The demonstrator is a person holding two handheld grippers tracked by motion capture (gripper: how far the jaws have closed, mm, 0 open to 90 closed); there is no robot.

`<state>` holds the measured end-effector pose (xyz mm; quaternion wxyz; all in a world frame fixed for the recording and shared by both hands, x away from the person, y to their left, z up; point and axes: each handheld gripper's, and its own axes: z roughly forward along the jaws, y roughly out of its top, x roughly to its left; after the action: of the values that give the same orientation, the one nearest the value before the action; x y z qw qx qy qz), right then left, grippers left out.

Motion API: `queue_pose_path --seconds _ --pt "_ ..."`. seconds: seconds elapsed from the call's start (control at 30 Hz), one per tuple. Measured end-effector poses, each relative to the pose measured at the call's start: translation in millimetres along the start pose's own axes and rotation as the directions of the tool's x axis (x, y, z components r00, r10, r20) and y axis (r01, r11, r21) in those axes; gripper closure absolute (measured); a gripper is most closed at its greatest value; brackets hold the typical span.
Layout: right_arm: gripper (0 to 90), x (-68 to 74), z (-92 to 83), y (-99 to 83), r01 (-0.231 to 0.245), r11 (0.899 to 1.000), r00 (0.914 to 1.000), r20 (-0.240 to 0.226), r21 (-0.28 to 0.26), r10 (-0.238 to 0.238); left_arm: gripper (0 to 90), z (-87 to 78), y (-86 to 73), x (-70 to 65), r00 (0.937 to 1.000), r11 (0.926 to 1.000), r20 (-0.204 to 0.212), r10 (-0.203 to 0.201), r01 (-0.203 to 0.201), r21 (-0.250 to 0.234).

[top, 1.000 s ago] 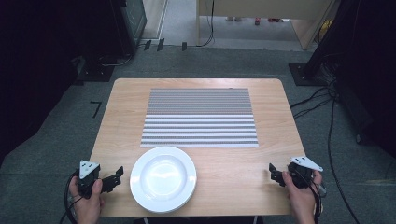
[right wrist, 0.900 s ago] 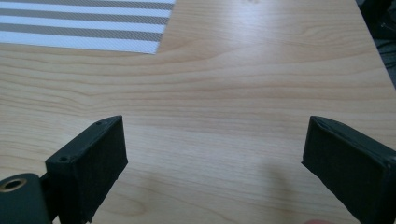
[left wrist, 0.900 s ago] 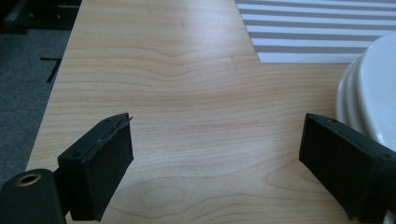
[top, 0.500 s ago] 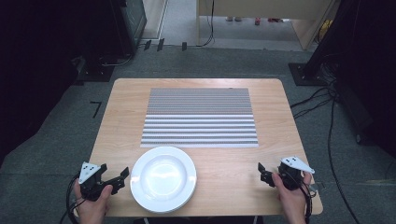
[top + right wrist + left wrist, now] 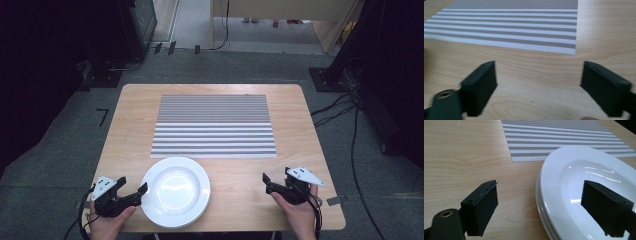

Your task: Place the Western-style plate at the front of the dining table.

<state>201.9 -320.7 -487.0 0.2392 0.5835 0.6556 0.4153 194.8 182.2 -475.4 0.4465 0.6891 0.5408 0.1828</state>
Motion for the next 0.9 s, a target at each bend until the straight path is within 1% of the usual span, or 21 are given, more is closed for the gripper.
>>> queue_pose_path --seconds 0.03,0.07,0.13,0.23,0.27,0.3,0.33,0.37,0.4,0.43,0.47,0.53,0.6,0.7,0.77,0.9 --pt "17.1 6.3 1.3 1.1 -0.004 1.0 1.0 -0.007 0.0 0.004 14.9 1.4 -0.8 -2.7 0.9999 0.9999 0.009 0.008 -0.008 0.01" --pt "19.5 9.3 1.8 1.6 -0.005 1.0 0.9999 -0.011 -0.001 0.005 15.7 2.0 -1.2 -4.0 0.9998 0.9997 0.013 0.014 -0.014 0.018" --pt "25.0 15.7 2.1 2.5 -0.006 1.0 0.9997 -0.023 -0.014 0.006 21.9 2.8 -2.1 -6.5 0.9998 0.9996 0.012 0.016 -0.017 0.024" --pt "33.6 25.6 1.7 4.3 0.016 0.999 0.9991 -0.04 -0.032 -0.017 26.0 3.3 -3.1 -9.7 0.9994 0.9991 0.02 0.03 -0.03 0.031" --pt "33.6 25.6 1.7 4.3 0.016 0.999 0.9991 -0.04 -0.032 -0.017 27.5 3.3 -3.1 -9.7 0.9994 0.9991 0.02 0.03 -0.03 0.031" --pt "36.9 28.8 1.7 4.8 0.023 0.999 0.9984 -0.052 -0.034 -0.025 27.5 3.5 -3.4 -10.7 0.9993 0.9989 0.02 0.032 -0.033 0.032" --pt "44.5 34.6 1.9 5.7 0.032 0.999 0.9961 -0.081 -0.037 -0.035 31.4 4.1 -4.1 -12.3 0.9989 0.9985 0.026 0.038 -0.039 0.038" --pt "47.0 37.3 2.2 6.3 0.032 0.999 0.9943 -0.1 -0.037 -0.035 33.0 4.5 -4.5 -13.0 0.9987 0.9981 0.029 0.043 -0.044 0.042" --pt "49.7 40.0 2.4 6.8 0.025 0.999 0.9926 -0.118 -0.039 -0.029 34.9 5.0 -4.9 -13.6 0.9985 0.9979 0.03 0.046 -0.047 0.044" --pt "49.7 40.0 2.4 6.8 0.025 0.999 0.9926 -0.118 -0.039 -0.029 36.1 5.0 -4.9 -13.6 0.9985 0.9979 0.03 0.046 -0.047 0.044" --pt "55.8 45.8 2.9 7.5 -0.002 0.999 0.9902 -0.139 -0.047 -0.005 37.1 5.7 -5.4 -14.3 0.9984 0.9976 0.033 0.047 -0.049 0.049" --pt "60.8 52.6 4.5 8.1 -0.014 0.998 0.988 -0.154 -0.056 0.005 40.1 6.1 -5.5 -14.7 0.9981 0.9973 0.035 0.051 -0.053 0.051" --pt "63.7 59.5 6.8 8.6 -0.023 0.998 0.9849 -0.173 -0.059 0.012 42.6 6.2 -5.7 -14.6 0.9978 0.997 0.037 0.055 -0.057 0.053" --pt "66.2 70.2 11.7 9.5 -0.038 0.998 0.9774 -0.21 -0.047 0.027 47.0 6.3 -6.3 -15.2 0.9971 0.9961 0.043 0.063 -0.065 0.059" --pt "66.8 77.7 15.3 10.6 -0.033 0.999 0.9738 -0.226 -0.042 0.022 48.6 6.8 -6.8 -15.8 0.9967 0.9953 0.035 0.072 -0.074 0.061" --pt "66.3 94.2 22.8 12.9 -0.018 1.0 0.9627 -0.271 -0.025 0.01 51.0 7.3 -7.3 -14.7 0.997 0.9952 0.033 0.07 -0.072 0.066"
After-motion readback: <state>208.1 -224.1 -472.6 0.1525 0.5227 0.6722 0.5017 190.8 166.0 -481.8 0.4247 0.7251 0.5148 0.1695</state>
